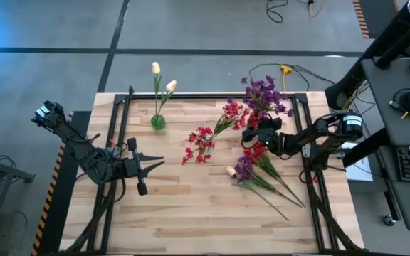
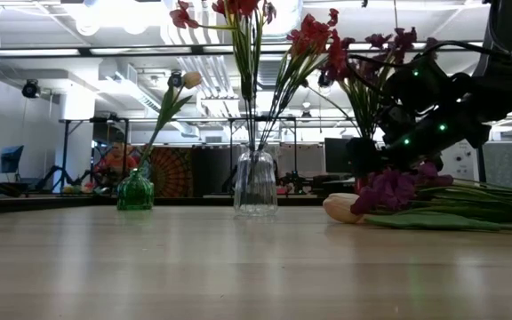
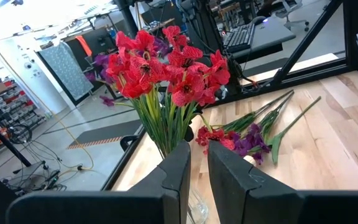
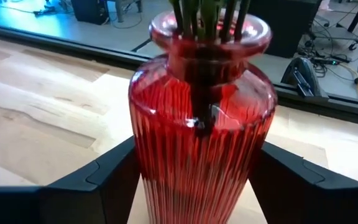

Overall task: Sort flowers into vase by color
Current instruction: Move the red vase to the center of the table

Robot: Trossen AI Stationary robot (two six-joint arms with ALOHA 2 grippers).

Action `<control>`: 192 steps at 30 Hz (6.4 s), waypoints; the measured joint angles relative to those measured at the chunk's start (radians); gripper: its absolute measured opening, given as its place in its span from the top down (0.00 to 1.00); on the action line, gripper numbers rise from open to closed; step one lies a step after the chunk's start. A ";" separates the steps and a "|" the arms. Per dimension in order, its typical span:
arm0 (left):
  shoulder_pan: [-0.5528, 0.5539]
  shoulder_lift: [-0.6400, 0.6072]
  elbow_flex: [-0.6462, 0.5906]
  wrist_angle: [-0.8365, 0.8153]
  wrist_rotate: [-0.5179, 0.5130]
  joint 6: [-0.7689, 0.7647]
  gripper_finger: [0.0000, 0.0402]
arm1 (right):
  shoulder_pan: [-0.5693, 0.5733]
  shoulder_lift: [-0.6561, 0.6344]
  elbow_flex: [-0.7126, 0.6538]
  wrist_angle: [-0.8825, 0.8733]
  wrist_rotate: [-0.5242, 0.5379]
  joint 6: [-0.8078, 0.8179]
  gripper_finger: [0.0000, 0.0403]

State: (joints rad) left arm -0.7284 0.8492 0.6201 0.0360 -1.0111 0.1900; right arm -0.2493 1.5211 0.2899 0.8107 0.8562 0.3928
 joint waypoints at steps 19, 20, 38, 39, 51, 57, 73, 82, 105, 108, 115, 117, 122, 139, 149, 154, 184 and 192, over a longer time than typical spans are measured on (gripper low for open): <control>0.000 0.000 0.000 0.000 0.000 0.000 0.90 | 0.000 -0.039 -0.011 0.002 -0.001 -0.013 0.41; 0.000 0.000 0.000 0.000 0.000 0.000 0.90 | 0.000 -0.049 -0.014 0.002 -0.001 -0.018 0.41; 0.000 0.000 0.000 0.000 0.000 -0.007 0.90 | 0.095 -0.432 -0.040 -0.274 -0.003 -0.038 0.41; 0.000 0.000 0.000 0.000 0.000 -0.009 0.90 | 0.105 -0.450 -0.040 -0.297 -0.003 -0.043 0.40; 0.000 0.021 0.000 0.002 0.001 -0.050 0.90 | 0.219 -0.617 -0.037 -0.492 -0.027 -0.064 0.40; 0.000 0.089 0.000 0.103 0.023 -0.088 0.90 | 0.268 -0.666 -0.035 -0.527 -0.054 -0.078 0.41; 0.017 0.515 0.141 0.384 0.142 -0.091 0.90 | 0.387 -0.815 -0.035 -0.708 -0.077 -0.008 0.40; 0.138 0.752 0.330 0.382 0.435 -0.042 0.90 | 0.416 -0.825 0.049 -0.915 -0.101 -0.009 0.41; 0.281 1.009 0.481 0.443 0.689 0.027 0.91 | 0.541 -0.828 0.066 -0.978 -0.071 0.022 0.41; 0.280 1.009 0.481 0.438 0.689 0.016 0.91 | 0.589 -0.830 0.065 -0.997 -0.040 0.066 0.40; 0.283 1.009 0.480 0.439 0.689 0.012 0.91 | 0.688 -0.859 0.065 -1.037 0.039 0.152 0.40; 0.284 1.009 0.480 0.439 0.689 0.012 0.91 | 0.703 -0.874 0.064 -1.078 0.059 0.188 0.41; 0.291 1.009 0.479 0.442 0.690 0.012 0.88 | 0.734 -0.906 0.065 -1.131 0.063 0.236 0.39; 0.316 1.009 0.498 0.443 0.656 0.045 0.62 | 0.853 -0.912 0.175 -1.379 0.061 0.354 0.39; 0.316 1.009 0.498 0.443 0.654 0.038 0.62 | 0.881 -0.911 0.264 -1.496 0.065 0.395 0.39; 0.316 1.009 0.498 0.443 0.654 0.037 0.62 | 0.881 -0.911 0.303 -1.529 0.072 0.376 0.40; 0.468 1.410 0.939 0.284 0.811 0.114 0.62 | 1.057 -0.912 0.308 -1.532 0.059 0.381 0.40; 0.478 1.483 1.026 0.223 0.813 0.123 0.53 | 1.057 -0.912 0.307 -1.531 0.061 0.383 0.39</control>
State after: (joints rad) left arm -0.2502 2.3322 1.6465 0.2590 -0.1984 0.3134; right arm 0.8074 0.6094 0.5972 -0.7201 0.9169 0.7754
